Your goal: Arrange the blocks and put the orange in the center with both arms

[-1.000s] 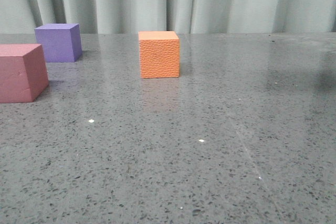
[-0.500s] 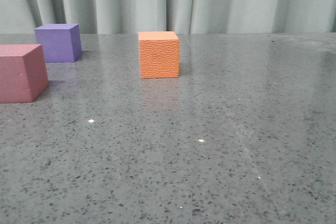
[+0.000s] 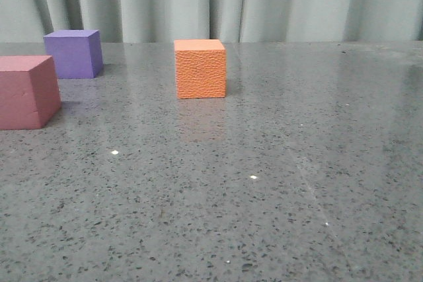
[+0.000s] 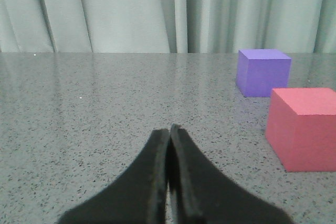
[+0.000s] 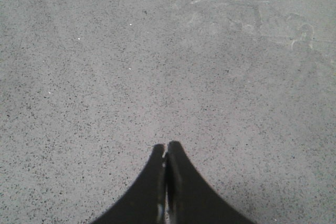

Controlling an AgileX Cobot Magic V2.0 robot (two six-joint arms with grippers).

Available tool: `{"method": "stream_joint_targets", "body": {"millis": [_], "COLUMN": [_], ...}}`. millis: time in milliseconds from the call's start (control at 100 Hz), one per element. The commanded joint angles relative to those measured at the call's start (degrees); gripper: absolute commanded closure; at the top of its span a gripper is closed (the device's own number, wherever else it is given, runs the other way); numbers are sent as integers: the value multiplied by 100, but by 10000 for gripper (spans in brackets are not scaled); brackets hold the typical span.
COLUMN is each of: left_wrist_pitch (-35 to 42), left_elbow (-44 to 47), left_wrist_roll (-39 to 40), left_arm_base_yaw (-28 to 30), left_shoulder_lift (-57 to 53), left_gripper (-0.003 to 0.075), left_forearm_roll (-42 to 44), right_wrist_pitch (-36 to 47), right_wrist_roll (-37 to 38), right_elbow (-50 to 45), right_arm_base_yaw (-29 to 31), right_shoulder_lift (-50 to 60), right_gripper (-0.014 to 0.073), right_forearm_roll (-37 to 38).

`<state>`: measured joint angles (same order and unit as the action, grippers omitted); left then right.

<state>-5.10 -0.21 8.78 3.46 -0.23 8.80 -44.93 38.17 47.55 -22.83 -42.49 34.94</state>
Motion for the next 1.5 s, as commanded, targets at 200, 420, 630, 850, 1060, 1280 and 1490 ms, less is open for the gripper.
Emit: {"method": "stream_joint_targets", "body": {"millis": [200,420,630,850,1060,1280,1490], "left_wrist_pitch": [448,448,448,448,448,448,448], "left_elbow": [306,306,306,306,306,306,306], "left_wrist_roll": [19,19,19,19,19,19,19], "left_arm_base_yaw": [11,11,11,11,11,11,11], "left_shoulder_lift": [-188,-188,-188,-188,-188,-188,-188], "left_gripper": [739,739,739,739,739,739,739], "left_forearm_roll": [-42,-42,-42,-42,-42,-42,-42], "right_wrist_pitch": [1061,1980,3414,3892,3898,4231,4305], "right_wrist_roll": [-76,-1008,-2507,-2796,-2823,-2861,-2907], "right_elbow": [-178,-1388,-2699,-3828,-4469,-4836,-4836], "right_arm_base_yaw": [35,537,1559,1931,1931,1931,1931], "right_shoulder_lift": [270,1325,2550,3735,4467,4450,4450], "right_gripper": [661,661,661,661,661,661,661], "right_forearm_roll": [233,-908,-2641,-3329,-3323,-3294,-3002]}}
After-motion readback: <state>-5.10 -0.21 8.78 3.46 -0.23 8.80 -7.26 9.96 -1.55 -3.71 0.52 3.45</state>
